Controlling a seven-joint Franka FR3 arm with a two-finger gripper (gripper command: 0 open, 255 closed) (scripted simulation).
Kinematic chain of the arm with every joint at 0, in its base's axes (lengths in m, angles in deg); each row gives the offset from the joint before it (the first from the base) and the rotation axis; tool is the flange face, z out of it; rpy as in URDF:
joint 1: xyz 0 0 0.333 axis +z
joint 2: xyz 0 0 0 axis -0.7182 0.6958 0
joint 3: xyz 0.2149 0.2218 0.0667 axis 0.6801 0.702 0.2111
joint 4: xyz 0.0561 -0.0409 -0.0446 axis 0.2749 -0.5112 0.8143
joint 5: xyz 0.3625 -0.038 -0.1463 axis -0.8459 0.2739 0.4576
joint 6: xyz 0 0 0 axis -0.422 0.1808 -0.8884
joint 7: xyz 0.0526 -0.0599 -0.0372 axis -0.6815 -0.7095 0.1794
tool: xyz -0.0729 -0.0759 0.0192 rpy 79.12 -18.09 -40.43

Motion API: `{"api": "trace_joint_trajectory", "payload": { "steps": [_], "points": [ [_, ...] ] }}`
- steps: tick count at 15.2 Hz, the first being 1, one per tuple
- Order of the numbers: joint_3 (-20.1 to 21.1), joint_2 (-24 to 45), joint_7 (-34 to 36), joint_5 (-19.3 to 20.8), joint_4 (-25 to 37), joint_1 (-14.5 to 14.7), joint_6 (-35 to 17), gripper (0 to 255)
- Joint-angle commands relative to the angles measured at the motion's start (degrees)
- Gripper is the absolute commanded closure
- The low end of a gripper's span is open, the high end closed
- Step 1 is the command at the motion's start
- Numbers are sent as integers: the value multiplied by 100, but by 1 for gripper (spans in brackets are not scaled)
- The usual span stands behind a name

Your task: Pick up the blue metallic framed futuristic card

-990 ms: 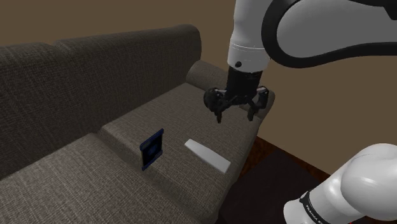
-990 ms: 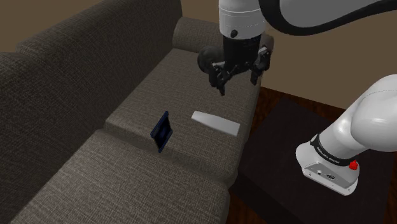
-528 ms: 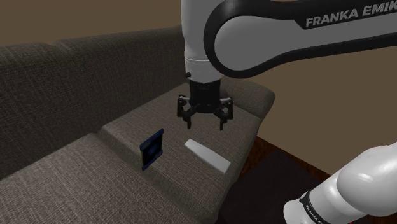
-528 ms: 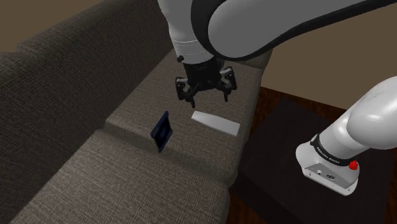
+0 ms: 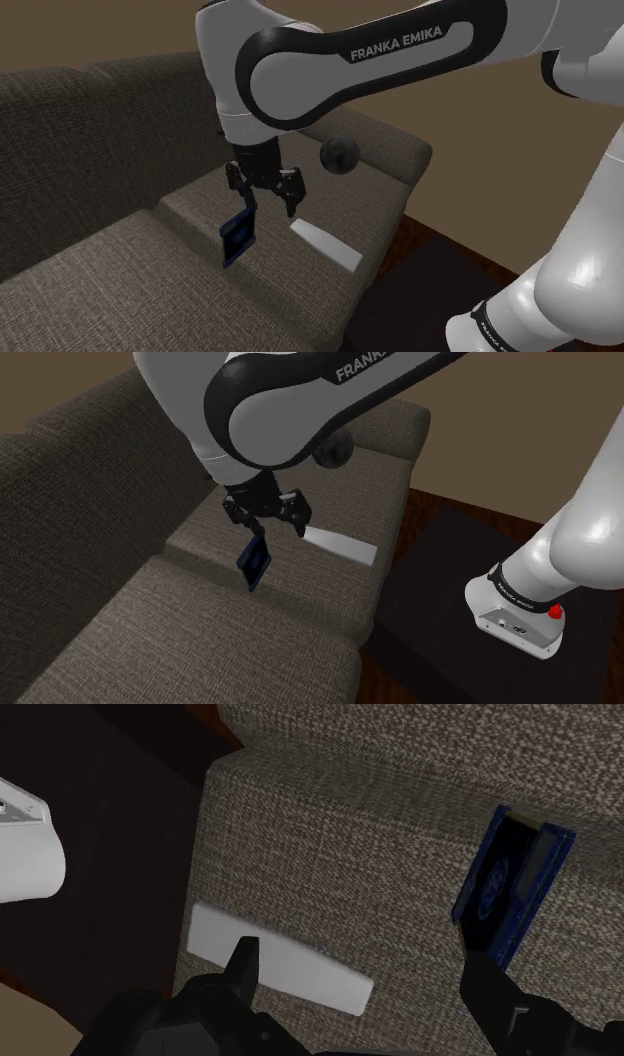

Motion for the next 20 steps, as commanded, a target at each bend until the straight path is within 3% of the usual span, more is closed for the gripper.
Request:
{"api": "trace_joint_trajectory", "payload": {
  "steps": [1,5,14,15,20],
  "points": [
    [-187,661,624,331,599,352,182,0],
    [-632,1733,1408,689,1809,1000,546,0],
    [-731,1952,1466,822,1536,1023,93,0],
    [-732,1953,1464,823,1536,1022,92,255],
    [-730,1948,1464,821,1531,1020,91,255]
  ]
}}
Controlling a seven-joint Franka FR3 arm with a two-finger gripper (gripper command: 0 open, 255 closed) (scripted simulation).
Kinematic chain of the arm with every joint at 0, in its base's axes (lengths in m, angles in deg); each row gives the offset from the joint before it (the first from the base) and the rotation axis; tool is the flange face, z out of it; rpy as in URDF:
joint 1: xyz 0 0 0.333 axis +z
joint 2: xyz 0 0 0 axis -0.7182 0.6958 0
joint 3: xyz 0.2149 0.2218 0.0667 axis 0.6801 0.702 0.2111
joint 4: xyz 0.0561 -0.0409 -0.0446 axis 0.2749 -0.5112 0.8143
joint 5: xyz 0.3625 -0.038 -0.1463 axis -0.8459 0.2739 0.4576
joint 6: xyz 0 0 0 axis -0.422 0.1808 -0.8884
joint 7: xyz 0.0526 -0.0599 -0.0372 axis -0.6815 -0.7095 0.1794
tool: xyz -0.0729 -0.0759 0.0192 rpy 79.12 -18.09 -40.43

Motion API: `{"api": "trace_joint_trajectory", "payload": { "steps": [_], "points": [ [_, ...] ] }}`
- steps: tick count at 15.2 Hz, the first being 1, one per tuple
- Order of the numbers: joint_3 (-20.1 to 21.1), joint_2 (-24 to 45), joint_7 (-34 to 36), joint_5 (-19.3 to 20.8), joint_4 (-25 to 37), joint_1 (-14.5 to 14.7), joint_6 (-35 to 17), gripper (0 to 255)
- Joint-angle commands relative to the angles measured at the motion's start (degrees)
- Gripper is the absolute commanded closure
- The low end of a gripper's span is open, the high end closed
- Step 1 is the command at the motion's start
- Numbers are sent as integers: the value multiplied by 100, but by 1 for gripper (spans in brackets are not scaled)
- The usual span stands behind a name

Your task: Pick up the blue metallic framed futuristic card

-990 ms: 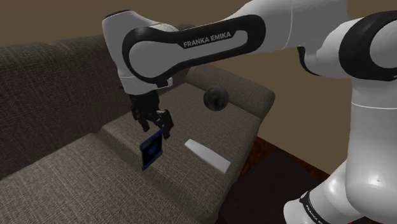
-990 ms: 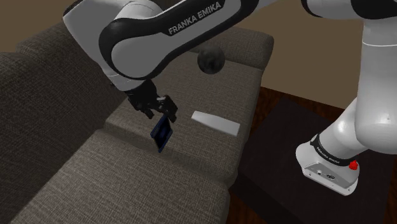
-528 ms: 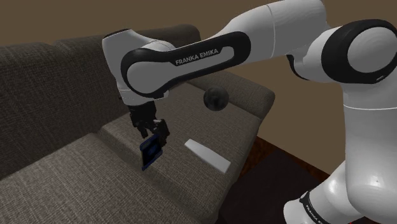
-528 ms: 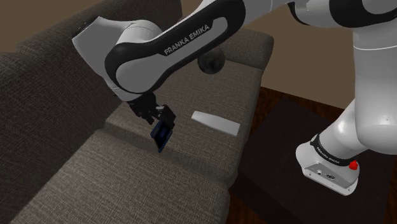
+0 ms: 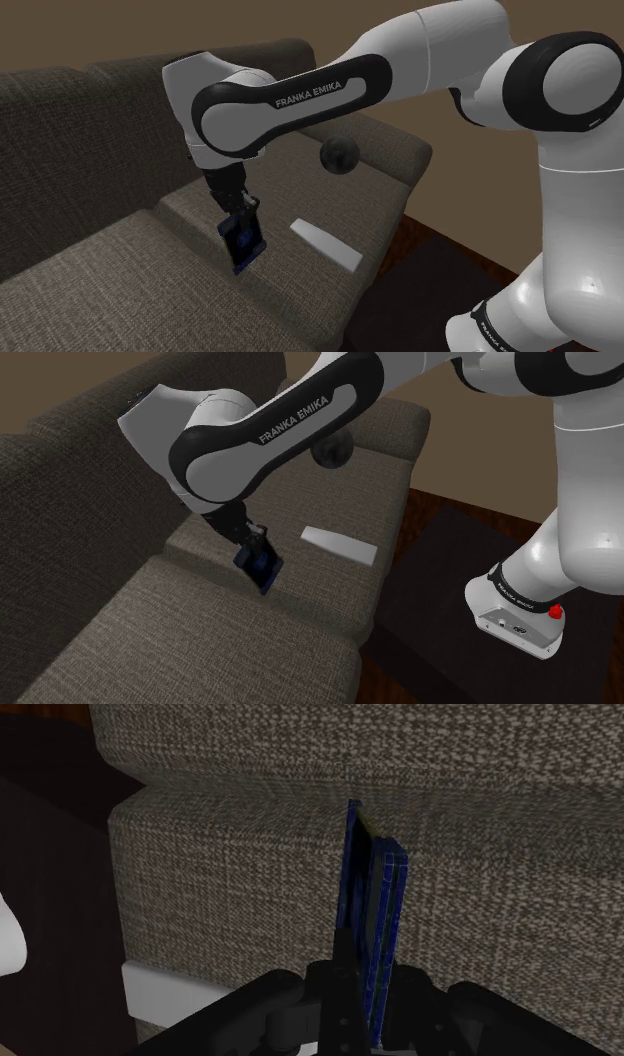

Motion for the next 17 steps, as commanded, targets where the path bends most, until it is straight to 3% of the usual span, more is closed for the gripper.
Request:
{"api": "trace_joint_trajectory", "payload": {
  "steps": [1,17],
  "points": [
    [0,4,-1,-1,-3,1,4,255],
    [143,-336,-93,-215,521,-7,800,255]
  ]
}}
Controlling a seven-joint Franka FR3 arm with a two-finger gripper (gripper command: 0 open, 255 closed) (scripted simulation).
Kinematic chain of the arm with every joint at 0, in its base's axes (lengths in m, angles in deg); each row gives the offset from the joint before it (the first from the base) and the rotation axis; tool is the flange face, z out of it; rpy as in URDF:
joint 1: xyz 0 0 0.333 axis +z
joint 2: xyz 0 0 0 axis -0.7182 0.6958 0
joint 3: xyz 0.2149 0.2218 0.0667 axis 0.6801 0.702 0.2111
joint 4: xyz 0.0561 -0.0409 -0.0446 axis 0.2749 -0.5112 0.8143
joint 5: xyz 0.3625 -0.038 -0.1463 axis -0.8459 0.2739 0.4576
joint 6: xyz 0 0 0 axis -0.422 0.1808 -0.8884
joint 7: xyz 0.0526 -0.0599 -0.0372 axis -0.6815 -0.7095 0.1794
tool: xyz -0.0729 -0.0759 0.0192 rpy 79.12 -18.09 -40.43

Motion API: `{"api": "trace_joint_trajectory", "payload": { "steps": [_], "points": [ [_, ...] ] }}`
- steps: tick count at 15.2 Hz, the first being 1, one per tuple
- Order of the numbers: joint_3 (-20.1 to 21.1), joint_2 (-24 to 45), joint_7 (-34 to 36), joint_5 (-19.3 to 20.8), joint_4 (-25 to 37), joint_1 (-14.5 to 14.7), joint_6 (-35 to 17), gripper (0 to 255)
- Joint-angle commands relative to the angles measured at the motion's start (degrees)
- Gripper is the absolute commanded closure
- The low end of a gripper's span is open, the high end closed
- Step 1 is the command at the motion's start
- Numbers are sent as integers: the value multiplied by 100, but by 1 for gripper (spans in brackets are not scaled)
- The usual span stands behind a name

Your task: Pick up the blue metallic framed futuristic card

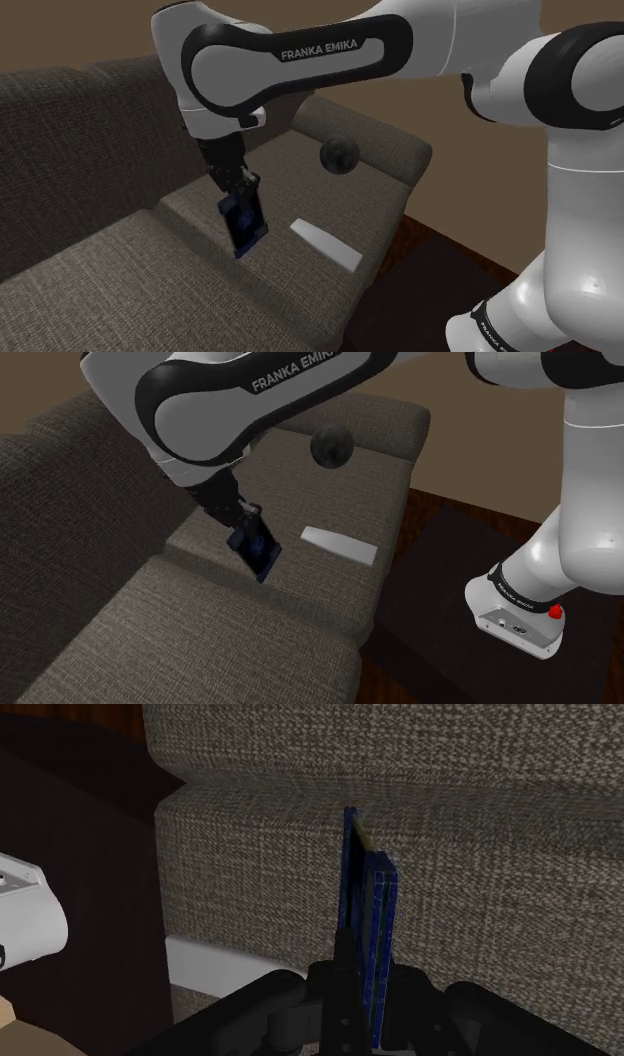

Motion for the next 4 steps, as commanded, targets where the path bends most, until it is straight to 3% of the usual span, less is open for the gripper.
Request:
{"api": "trace_joint_trajectory", "payload": {
  "steps": [1,4],
  "points": [
    [18,-52,-18,-31,73,-8,117,255],
    [27,-73,-25,-44,135,-3,194,255]
  ]
}}
